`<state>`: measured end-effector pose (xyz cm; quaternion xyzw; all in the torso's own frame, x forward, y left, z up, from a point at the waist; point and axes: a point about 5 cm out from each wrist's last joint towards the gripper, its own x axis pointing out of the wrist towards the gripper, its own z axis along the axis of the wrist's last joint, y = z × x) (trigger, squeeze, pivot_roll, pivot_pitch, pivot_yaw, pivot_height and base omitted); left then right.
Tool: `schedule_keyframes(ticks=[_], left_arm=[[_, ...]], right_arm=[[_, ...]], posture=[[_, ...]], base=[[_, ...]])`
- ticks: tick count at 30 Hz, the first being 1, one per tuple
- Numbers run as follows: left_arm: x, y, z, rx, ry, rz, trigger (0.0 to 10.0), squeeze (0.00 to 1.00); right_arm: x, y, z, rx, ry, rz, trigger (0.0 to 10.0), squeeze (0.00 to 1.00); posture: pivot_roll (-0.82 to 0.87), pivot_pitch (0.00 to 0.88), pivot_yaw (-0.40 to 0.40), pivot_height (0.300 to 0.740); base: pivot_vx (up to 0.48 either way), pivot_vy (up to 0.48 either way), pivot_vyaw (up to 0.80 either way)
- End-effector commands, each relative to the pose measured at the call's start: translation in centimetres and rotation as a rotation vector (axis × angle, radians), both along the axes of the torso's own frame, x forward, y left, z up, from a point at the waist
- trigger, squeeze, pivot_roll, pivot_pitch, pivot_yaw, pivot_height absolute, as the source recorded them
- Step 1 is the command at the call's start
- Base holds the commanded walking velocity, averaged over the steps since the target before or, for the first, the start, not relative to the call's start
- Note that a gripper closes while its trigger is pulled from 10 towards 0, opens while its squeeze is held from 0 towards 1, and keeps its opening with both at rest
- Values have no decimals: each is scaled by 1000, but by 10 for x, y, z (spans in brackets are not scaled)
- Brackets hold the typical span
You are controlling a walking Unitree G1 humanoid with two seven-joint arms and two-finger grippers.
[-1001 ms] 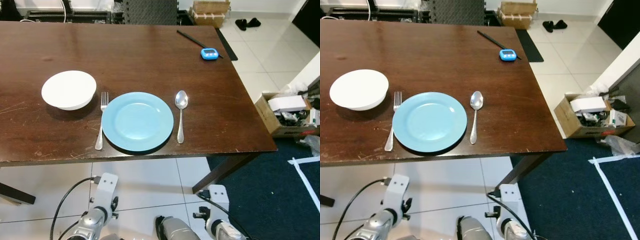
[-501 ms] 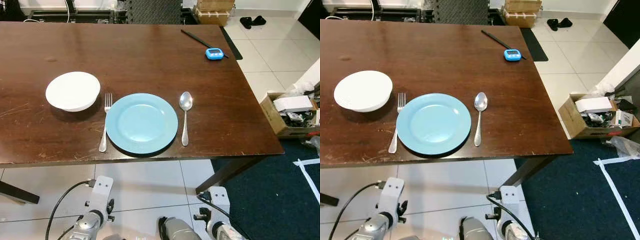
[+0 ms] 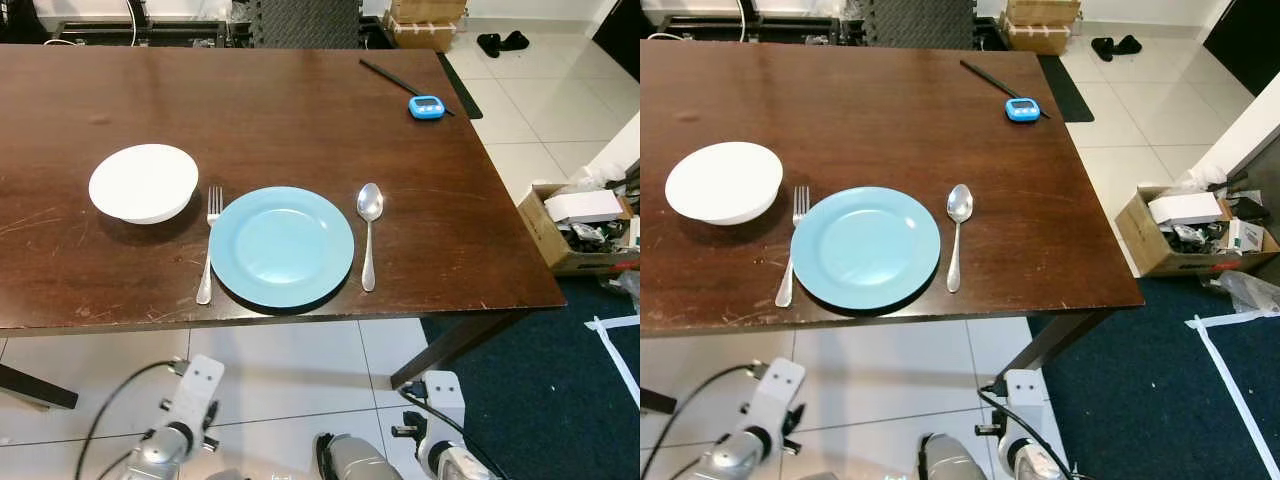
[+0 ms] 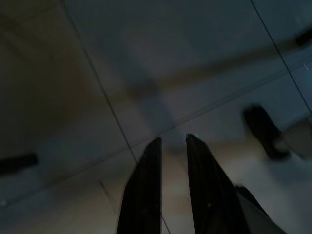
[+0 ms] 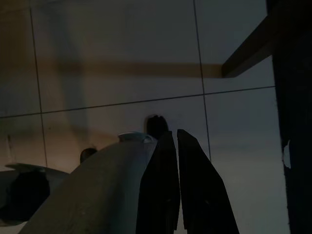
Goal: Setting the table
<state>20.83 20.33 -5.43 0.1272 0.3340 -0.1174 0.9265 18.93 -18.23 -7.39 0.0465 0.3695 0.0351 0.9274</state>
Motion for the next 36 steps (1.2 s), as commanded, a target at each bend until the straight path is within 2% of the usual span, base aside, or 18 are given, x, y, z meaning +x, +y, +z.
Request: schedule_keyframes(ticks=[1, 3, 4, 5, 7, 8, 10, 11, 13, 14, 15, 23, 24, 26, 31, 32, 35, 36], left_arm=[[-8, 9, 2, -17, -10, -29, 0, 0], [-9, 12, 4, -11, -17, -53, 0, 0], [-10, 14, 5, -11, -14, -88, 2275, 0], [-12, 13, 8, -23, -8, -160, 10000, 0], [-17, 11, 12, -29, 20, -327, 10000, 0], [-17, 11, 12, -29, 20, -327, 10000, 0], [-21, 10, 17, -54, 74, -460, 10000, 0], [-21, 10, 17, -54, 74, -460, 10000, 0], [-24, 9, 26, -94, 142, -577, 10000, 0], [-24, 9, 26, -94, 142, -577, 10000, 0], [-22, 10, 38, -132, 190, -648, 10000, 0], [-10, 16, 68, -198, 224, -722, 10000, 0], [-4, 18, 87, -233, 231, -739, 10000, 0], [-1, 18, 104, -258, 262, -752, 10000, 0], [1, 15, 124, -286, 291, -786, 10000, 0], [3, 11, 136, -320, 281, -797, 10000, 0], [7, 5, 156, -380, 245, -822, 10000, 0], [7, 5, 156, -380, 245, -822, 10000, 0]], right_arm=[[-6, -4, -2, 3, 10, -20, 10000, 0], [-6, -5, -2, 2, 12, -19, 10000, 0], [-6, -5, -2, 2, 13, -19, 10000, 0], [-6, -5, -2, 1, 14, -17, 10000, 0], [-6, -4, -3, 1, 15, -12, 10000, 0], [-6, -4, -3, 1, 15, -12, 10000, 0], [-6, -3, -2, 3, 13, -6, 10000, 0], [-6, -3, -2, 3, 13, -6, 10000, 0], [-7, -2, -3, 5, 14, -7, 10000, 0], [-7, -2, -3, 5, 14, -7, 10000, 0], [-8, -3, -3, 5, 18, -11, 10000, 0], [-7, -1, -3, 8, 18, -14, 10000, 0], [-6, 0, -3, 11, 15, -13, 10000, 0], [-6, 0, -3, 12, 14, -11, 10000, 0], [-5, 1, -3, 12, 13, -9, 10000, 0], [-5, 1, -2, 12, 12, -7, 10000, 0], [-4, 1, -2, 12, 11, -6, 10000, 0], [-4, 1, -2, 12, 11, -6, 10000, 0]], posture=[[20, 112, 1, 740], [20, 112, 1, 740], [23, 113, -2, 740], [28, 112, -8, 740], [29, 115, -9, 740], [29, 115, -9, 740], [35, 116, -9, 740], [35, 116, -9, 740], [36, 114, -7, 740], [36, 114, -7, 740], [37, 111, -1, 740], [38, 108, 2, 740], [38, 108, 0, 740], [39, 109, -2, 740], [43, 109, -4, 740], [42, 110, -5, 740], [42, 110, -5, 740], [42, 110, -5, 740]], base=[[0, 0, 0], [0, 0, 0], [0, 0, 0], [0, 0, 0], [0, 0, 0], [0, 0, 0], [0, 0, 0], [0, 0, 0], [0, 0, 0], [0, 0, 0], [0, 0, 0], [0, 0, 0], [0, 0, 0], [0, 0, 0], [0, 0, 0], [0, 0, 0], [0, 0, 0], [0, 0, 0]])
